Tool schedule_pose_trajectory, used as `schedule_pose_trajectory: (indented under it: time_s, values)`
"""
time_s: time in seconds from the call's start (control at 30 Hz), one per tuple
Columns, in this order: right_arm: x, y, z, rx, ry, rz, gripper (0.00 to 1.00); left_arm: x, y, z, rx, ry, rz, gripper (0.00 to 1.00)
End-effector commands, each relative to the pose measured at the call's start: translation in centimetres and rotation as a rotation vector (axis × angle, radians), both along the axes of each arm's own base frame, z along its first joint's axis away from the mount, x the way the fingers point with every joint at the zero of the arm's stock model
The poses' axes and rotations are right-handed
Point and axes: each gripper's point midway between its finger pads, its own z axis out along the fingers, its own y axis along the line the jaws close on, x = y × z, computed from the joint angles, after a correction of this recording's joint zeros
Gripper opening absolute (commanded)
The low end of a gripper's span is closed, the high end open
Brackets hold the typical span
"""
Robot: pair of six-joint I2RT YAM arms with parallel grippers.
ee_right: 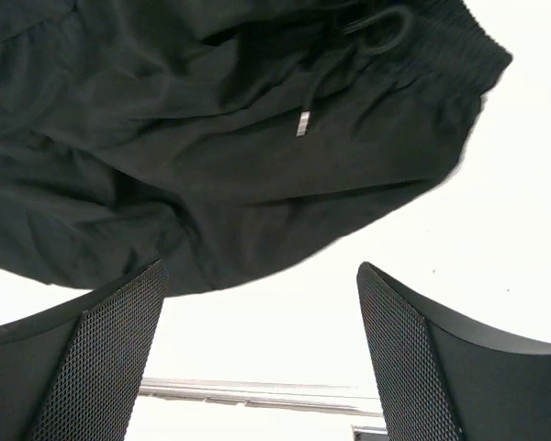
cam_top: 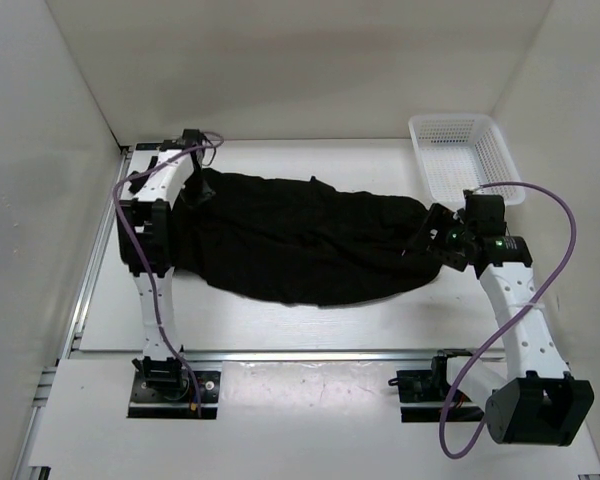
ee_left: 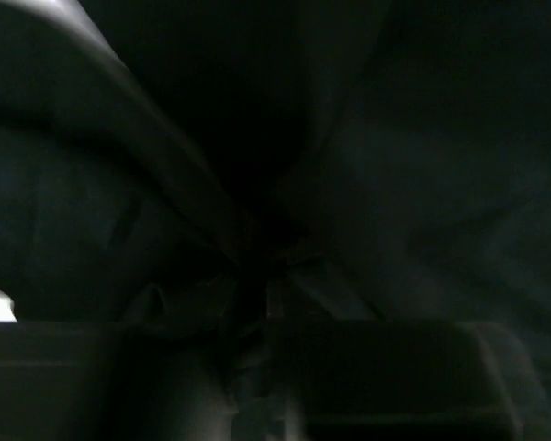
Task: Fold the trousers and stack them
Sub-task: Flatten the trousers out, then fold the trousers
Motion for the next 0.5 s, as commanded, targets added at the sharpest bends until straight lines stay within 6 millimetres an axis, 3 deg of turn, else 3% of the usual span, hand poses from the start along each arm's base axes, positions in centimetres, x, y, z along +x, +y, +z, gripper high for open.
schedule_pose_trajectory:
  time_s: [0.0,0.03,0.07,0.1,0.13,0.17,0.2,0.23,0.27,0.33,0.37,0.4,0.47]
  values:
    - [0.7,0.0,0.4,0.014,-0.002,0.002,0.88,0.6,3.3,4.3,0.134,0.004,-0.032,0.34]
    - [0.5,-0.2,-0.1,0.022,0.016,-0.016,0.9,0.6,3.7,5.3,0.154,-0.015,-0.037,0.49]
    - [0.4,-0.2,-0.8,0.042,0.028,-0.023,0.92,0.1,4.7,5.7,0.154,-0.023,-0.015,0.56]
    - [0.6,-0.3,-1.1,0.054,0.02,-0.024,0.95,-0.4,5.1,6.2,0.143,-0.035,-0.002,0.56]
    - [0.7,-0.6,-1.8,0.081,0.038,-0.047,1.0,-1.0,5.5,8.4,0.119,-0.097,0.013,0.57]
    - [0.1,-0.1,-2.9,0.134,0.066,-0.04,1.0,-2.3,5.9,7.0,0.059,-0.076,0.025,0.57]
    - [0.1,-0.1,-3.6,0.17,0.085,-0.058,1.0,-3.2,6.1,7.0,0.027,-0.083,0.035,0.57]
    - [0.3,-0.7,-3.9,0.193,0.081,-0.091,1.0,-4.2,6.2,8.5,0.004,-0.131,0.044,0.57]
    - [-0.4,-0.8,-4.9,0.214,0.099,-0.108,1.0,-6.4,6.5,6.4,-0.047,-0.08,0.081,0.57]
    - [-0.6,-1.5,-4.8,0.255,0.069,-0.162,0.96,-7.9,6.8,6.6,-0.106,-0.124,0.115,0.57]
    - [-1.4,-1.6,-5.8,0.279,0.093,-0.184,0.95,-8.8,6.4,6.0,-0.167,-0.121,0.138,0.57]
    - [-1.3,-2.2,-6.0,0.313,0.092,-0.221,0.94,-10.8,7.3,4.0,-0.201,-0.08,0.198,0.57]
    - [-1.6,-1.9,-5.9,0.37,0.085,-0.209,0.92,-11.7,8.4,2.9,-0.249,-0.078,0.25,0.59]
